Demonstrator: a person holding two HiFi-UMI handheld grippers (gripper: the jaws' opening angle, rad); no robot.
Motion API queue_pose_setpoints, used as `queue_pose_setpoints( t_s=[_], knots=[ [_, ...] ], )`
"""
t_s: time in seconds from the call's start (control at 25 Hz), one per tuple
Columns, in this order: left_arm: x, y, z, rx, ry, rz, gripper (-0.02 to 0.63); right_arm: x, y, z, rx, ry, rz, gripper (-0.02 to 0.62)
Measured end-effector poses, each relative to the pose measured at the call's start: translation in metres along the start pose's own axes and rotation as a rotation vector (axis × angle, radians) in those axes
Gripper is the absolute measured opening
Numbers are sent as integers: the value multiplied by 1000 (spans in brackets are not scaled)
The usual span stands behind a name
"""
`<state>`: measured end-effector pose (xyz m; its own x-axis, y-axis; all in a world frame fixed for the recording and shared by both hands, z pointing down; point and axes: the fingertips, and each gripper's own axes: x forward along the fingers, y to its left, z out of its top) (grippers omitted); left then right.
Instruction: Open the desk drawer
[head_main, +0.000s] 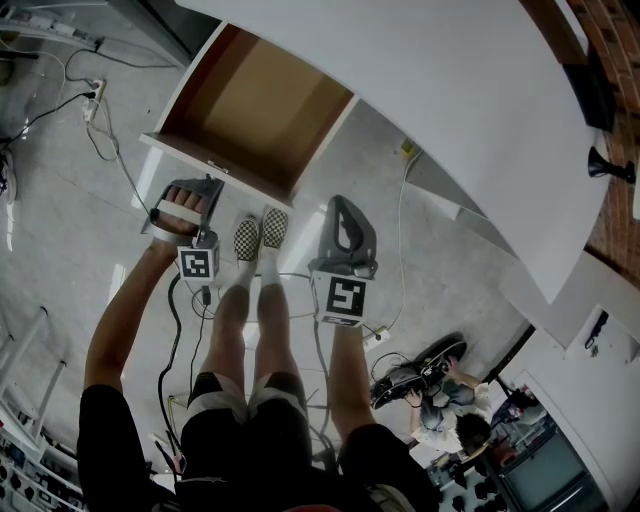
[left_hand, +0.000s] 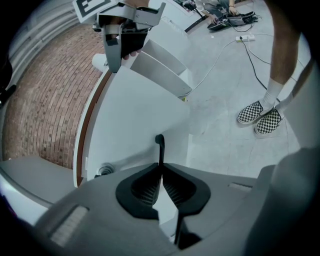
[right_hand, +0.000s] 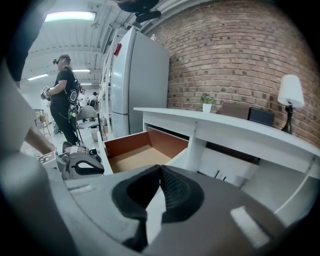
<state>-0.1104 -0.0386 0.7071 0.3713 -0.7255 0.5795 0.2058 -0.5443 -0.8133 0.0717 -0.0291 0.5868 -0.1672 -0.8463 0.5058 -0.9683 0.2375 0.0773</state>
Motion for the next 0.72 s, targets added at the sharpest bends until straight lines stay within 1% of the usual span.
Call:
queue_pose_setpoints(
  t_s=[0.04, 0.12, 0.2, 0.24, 0.4, 0.48, 0.64, 0.72],
  knots=[
    [0, -1, 0, -6, 2, -6, 34, 0, 0, 0, 6, -2, -2, 5],
    [0, -6, 1, -24, 0, -36, 70, 0, 0, 1, 13, -3, -3, 5],
    [1, -11, 2, -43, -9, -68, 158, 0, 0, 1, 11, 1, -4, 5],
    [0, -12, 4, -55, -17, -70, 193, 0, -1, 1, 3, 7, -5, 5],
    [-4, -14, 9, -106, -46, -61, 298, 0, -1, 0, -5, 11, -5, 5],
    [-7, -16, 9, -123, -47, -61, 319, 0, 0, -2, -4, 15, -4, 5],
    [-11, -17, 9, -129, -41, -74, 322, 1, 2, 1, -1, 13, -2, 5],
    [-14, -14, 11, -132, -50, -67, 324, 1, 2, 3, 3, 12, -1, 5]
  ],
)
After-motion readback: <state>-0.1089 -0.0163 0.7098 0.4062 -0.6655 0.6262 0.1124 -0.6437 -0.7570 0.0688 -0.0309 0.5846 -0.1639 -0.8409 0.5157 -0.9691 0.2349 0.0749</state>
